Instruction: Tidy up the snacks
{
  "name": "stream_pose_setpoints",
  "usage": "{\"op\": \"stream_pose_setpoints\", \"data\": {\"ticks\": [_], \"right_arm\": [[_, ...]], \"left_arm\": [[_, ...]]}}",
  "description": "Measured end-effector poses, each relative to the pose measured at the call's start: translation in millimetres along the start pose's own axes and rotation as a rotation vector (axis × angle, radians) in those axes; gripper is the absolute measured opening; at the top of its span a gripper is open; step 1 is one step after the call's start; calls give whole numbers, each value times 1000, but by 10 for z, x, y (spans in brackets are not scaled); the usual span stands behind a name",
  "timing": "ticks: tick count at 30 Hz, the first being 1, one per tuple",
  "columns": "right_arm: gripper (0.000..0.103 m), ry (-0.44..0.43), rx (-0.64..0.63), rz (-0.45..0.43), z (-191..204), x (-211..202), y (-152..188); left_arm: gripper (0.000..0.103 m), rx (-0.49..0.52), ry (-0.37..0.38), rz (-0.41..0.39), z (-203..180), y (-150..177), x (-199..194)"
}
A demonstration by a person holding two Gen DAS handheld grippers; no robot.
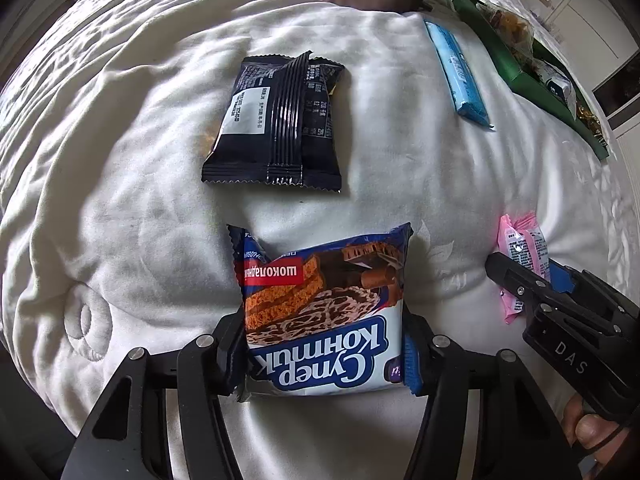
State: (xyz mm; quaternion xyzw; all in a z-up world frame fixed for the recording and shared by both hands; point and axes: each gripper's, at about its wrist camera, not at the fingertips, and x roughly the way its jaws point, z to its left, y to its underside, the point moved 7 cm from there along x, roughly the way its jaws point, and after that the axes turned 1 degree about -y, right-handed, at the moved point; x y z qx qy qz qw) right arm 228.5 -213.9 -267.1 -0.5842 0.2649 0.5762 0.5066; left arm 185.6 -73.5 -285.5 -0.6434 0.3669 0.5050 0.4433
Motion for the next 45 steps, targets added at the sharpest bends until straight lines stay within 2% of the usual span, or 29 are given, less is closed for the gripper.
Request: {"op": "stream_pose_setpoints", "data": {"ticks": [11,24,32,39,45], "right_arm": [[8,3,4,-31,-32,-138,60],[7,1,1,-93,-159,-538,139],[7,9,8,-141,-268,-780,81],[7,16,30,-190,-378,-951,-24],[7,34,43,-239,-542,-1151,-129]], "left_arm": [[53,17,-7,-26,-70,88,-148],[53,10,13,-58,80,129,-467],[53,51,7,-114,-5,79,-763],[53,94,-40,-176,-101,15,-867],[53,131,-38,-218,-286,-64,-987]]}}
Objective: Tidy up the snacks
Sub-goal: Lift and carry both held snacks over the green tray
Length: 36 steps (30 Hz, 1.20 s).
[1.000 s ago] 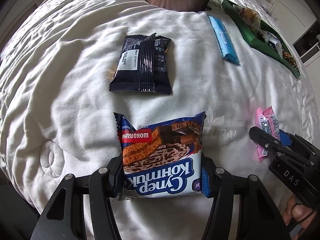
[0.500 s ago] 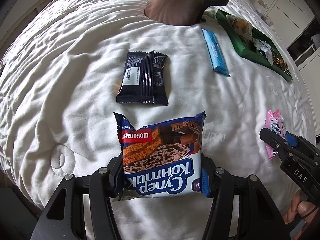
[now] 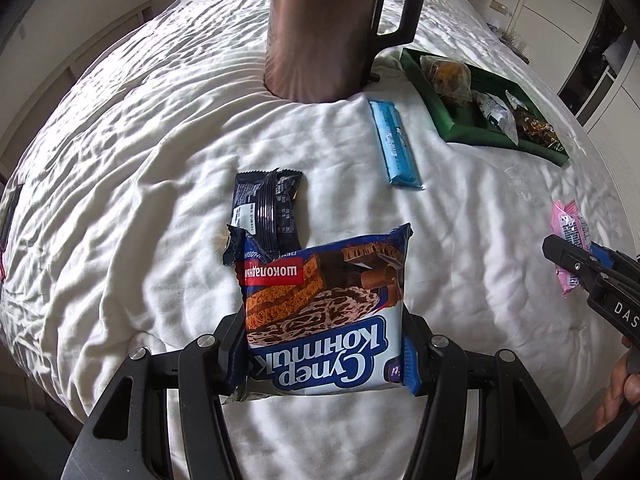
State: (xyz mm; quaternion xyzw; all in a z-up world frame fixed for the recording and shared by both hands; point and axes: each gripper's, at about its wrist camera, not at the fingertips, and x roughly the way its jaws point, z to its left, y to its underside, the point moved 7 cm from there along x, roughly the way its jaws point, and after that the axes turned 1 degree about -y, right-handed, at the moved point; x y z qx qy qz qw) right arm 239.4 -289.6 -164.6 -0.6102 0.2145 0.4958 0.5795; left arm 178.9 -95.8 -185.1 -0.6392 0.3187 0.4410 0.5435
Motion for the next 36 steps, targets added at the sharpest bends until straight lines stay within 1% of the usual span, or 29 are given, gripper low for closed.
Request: {"op": "stream_pose_setpoints", "data": {"ticks": [8,16,22,29,31,33,36], "right_arm": [[7,29,21,-51,-320,-171,-224],[7,48,58,-96,-647,-271,-414],[7,67,83,-128,-903,-297,-603],[7,111,79,-147,-1204,-208,-969],[7,113,71,-145,-1266,-126,-1084],[7,124,66,-144,-1325,-38,-1197],[7,132,64,-146,-1419,102,-1373]], "left_arm": [[53,43,14,-59,-317,-227,-108],[53,91,21,-101,-646,-445,-164],[53,109,35,-119,-864,-649,-146],[53,102,81,-134,-1172,-1076,-37],[53,103,110,-136,-1300,-1242,2],[53,114,119,-153,-1421,-1420,39],[53,121,145,-153,-1587,-1668,140]]}}
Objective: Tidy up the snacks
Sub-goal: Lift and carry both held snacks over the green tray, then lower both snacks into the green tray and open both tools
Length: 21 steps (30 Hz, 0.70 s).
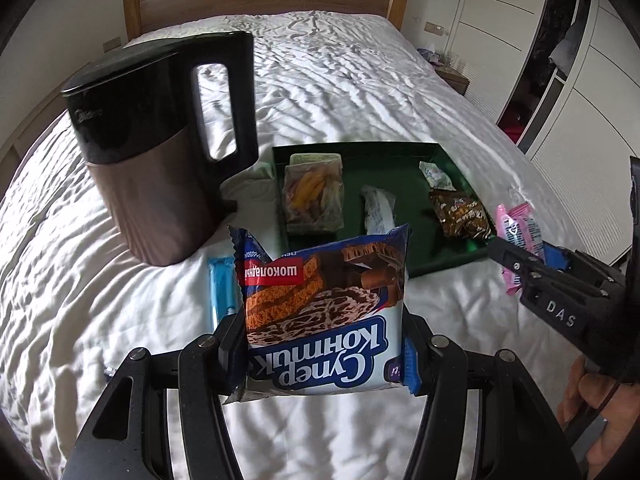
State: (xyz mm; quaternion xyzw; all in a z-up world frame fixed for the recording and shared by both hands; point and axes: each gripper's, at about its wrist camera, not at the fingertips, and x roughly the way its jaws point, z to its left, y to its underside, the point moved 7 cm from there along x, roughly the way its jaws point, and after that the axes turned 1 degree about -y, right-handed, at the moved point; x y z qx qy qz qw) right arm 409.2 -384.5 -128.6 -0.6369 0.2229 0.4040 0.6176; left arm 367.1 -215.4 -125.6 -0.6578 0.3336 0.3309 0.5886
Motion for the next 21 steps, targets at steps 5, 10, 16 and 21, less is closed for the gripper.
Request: {"op": "stream_pose_setpoints", "data": {"ticks": [5,10,16,21], "right_arm": [[7,18,6,6,-143,342,-286],[7,31,-20,19,-247,725,-606],[7,36,-27,71,-390,1272,-812],[7,12,-43,106,-394,1637,-874]], "left_arm": [[53,14,40,1,-185,-395,323],[53,13,68,29,-347,-742,753],[53,14,39,60,-451,-973,1335],[53,14,25,66,-446,-1033,1623]]}}
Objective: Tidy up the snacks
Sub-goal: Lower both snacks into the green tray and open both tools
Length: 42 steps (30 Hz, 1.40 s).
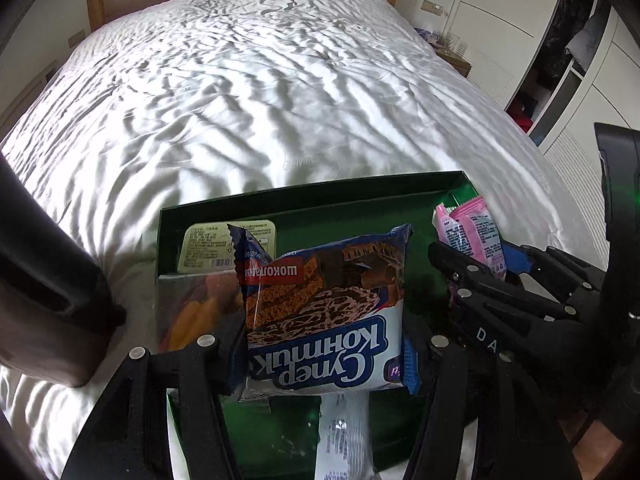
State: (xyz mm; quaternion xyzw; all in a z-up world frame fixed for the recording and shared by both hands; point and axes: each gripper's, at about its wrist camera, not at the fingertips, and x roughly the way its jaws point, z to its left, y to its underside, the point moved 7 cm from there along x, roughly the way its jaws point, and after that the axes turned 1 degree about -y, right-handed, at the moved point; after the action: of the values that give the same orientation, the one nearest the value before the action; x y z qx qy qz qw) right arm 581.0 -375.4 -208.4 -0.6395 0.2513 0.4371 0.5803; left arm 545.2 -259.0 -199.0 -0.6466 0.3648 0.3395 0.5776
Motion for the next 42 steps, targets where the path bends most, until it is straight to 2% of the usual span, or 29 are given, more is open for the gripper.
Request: {"op": "stream_pose_setpoints", "data": {"ticks": [11,18,19,20,21,22,34,42], "right_arm": [[11,-50,-12,53,18,301,-113],[12,8,-50,78,33,378,-93],[17,23,-55,76,24,376,-98],[36,33,-57,74,13,370,-103],[45,37,-55,73,0,363,-105],[49,36,-56,72,-4,359,-107],[49,45,-44,66,-40,374,-123],[49,38,-39,58,-54,364,-125]], "left_arm": [[53,17,6,10,52,-87,159],[54,34,-3,11,56,-105,189],[54,35,-2,11,56,-108,196],[54,34,0,12,56,-111,201],[54,33,1,12,56,-116,204],[54,32,2,12,56,-120,208],[54,29,-12,13,65,-130,232],[55,51,-69,9,36,-114,239]]}}
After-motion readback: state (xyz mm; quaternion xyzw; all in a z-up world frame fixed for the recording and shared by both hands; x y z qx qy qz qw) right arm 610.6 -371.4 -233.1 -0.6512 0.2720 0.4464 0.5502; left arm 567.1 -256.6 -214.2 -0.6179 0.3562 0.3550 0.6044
